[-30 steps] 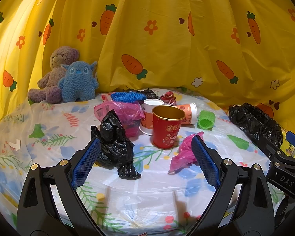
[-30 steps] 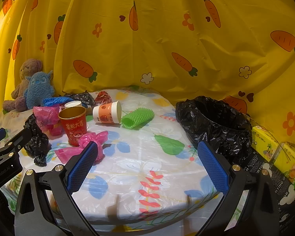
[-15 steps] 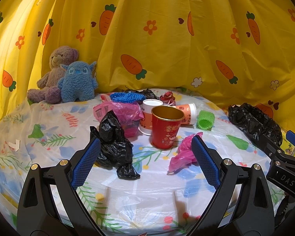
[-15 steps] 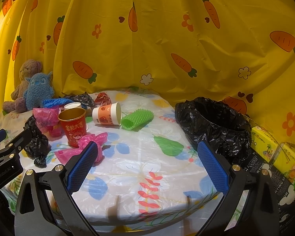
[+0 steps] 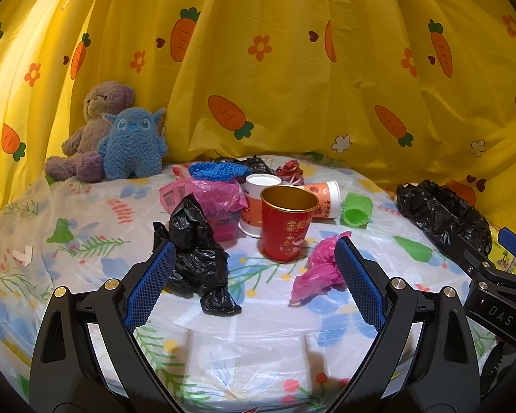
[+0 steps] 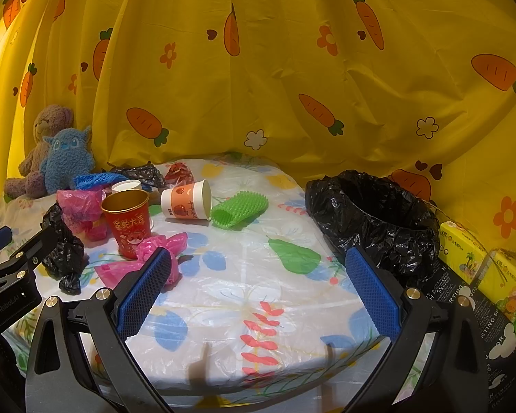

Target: Collect trash

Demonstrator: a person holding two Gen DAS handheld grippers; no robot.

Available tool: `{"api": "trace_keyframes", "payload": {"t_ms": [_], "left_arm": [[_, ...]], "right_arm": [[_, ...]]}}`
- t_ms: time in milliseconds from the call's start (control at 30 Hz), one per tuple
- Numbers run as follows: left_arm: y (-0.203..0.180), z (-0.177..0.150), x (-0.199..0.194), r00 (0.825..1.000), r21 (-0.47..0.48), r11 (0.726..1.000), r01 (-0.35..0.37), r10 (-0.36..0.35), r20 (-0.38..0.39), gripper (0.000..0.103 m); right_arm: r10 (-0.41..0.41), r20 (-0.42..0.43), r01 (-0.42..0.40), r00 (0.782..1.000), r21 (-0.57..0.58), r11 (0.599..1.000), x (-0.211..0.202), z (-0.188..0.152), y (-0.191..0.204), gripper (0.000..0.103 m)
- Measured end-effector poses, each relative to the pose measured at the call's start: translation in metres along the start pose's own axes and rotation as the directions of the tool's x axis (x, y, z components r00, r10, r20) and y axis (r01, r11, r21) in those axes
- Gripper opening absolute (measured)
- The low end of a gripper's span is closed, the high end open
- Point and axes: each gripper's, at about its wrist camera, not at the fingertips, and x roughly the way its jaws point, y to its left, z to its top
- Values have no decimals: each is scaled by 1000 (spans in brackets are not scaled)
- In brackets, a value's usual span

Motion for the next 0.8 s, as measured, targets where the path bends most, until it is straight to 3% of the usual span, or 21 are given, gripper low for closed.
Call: {"api": "trace_keyframes", "payload": {"t_ms": [800], "left_arm": [[-3, 0, 1, 1000, -4, 1000, 3, -3, -2, 92]], "right_arm": [[1, 0, -1, 1000, 2, 1000, 1, 1, -1, 98]]}}
